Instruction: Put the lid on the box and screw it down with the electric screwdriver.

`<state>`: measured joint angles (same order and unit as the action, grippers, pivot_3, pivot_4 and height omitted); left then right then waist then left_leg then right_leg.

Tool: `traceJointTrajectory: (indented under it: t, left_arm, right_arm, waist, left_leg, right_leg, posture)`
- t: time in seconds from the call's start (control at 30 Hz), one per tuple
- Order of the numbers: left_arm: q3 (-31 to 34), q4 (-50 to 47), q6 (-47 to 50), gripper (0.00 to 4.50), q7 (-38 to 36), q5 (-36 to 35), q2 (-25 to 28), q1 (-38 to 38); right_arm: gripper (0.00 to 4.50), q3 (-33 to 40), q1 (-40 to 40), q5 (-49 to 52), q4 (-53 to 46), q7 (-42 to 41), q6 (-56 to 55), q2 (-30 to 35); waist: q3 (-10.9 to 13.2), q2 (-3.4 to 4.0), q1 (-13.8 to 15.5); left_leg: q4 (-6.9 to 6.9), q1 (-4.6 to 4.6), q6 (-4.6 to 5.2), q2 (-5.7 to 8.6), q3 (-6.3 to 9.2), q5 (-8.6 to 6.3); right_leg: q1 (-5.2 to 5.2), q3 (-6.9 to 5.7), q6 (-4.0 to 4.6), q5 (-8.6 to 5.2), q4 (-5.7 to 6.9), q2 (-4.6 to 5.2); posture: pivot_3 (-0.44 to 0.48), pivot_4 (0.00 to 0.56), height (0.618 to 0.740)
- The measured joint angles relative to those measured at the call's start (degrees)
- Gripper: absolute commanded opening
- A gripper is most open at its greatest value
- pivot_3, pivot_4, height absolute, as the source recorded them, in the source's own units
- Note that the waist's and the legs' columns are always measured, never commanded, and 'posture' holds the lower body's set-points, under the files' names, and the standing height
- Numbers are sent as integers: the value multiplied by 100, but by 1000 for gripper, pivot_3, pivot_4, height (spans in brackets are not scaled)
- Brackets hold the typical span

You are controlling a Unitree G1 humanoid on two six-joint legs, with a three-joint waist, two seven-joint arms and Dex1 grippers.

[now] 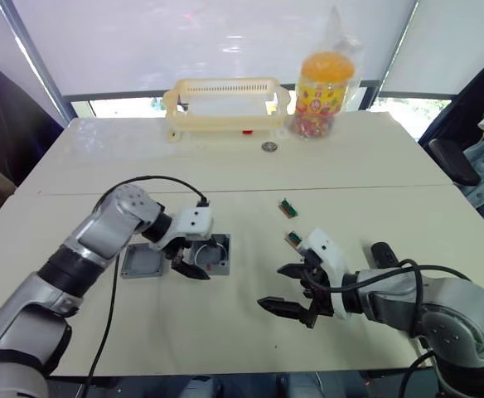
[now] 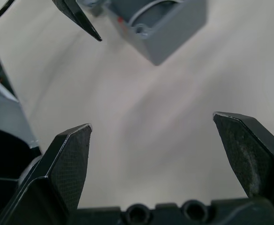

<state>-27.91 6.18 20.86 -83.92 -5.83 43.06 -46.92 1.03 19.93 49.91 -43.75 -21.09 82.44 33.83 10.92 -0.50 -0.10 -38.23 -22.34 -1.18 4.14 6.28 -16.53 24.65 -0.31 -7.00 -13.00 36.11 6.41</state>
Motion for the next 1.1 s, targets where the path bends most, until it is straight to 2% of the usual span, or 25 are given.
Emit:
traceJointTrajectory:
  t: [0.13, 0.17, 0.5, 0.8, 1.1]
  left_arm:
    - [-52, -7, -131, 114, -107, 174, -32, 21]
    - [-41, -28, -148, 46, -88, 211, -28, 40]
    - [7, -81, -178, 46, -145, 288, -53, 123]
    - [-61, 848, -1283, 46, -765, 253, -344, -268]
    - [-534, 1325, -2428, 46, -839, 7, -671, -562]
  right_arm:
    - [4500, 13, -41, -73, 24, 46, -138, 49]
    - [4500, 26, -57, -105, 37, 55, -159, 57]
    - [4500, 170, -104, -154, 129, -4, -300, 293]
    - [4500, 405, -307, 9, 122, -652, -670, 966]
    - [4500, 506, -412, 194, 16, -577, -697, 1000]
  waist:
    - [0, 0, -59]
    - [-1, 1, -61]
    - [-5, 0, -63]
    - [-3, -3, -42]
    - [-3, -4, -59]
  left_leg:
    - [0, 0, 0, 0, 0, 0]
    - [0, 0, 0, -1, 1, 0]
    - [0, 3, 0, -1, 2, 0]
    - [-1, 1, 1, 0, 1, 0]
    - [-2, 1, 1, -1, 2, 0]
  right_leg:
    - [0, 0, 0, 0, 0, 0]
    - [0, 1, 0, 0, 1, 0]
    - [-2, 1, 0, 0, 0, 0]
    - [-5, 0, -1, 0, -1, 2]
    - [-4, 1, -1, 0, -1, 2]
  posture:
    - [0, 150, 740]
    - [0, 150, 740]
    - [0, 150, 740]
    - [0, 150, 740]
    - [0, 150, 740]
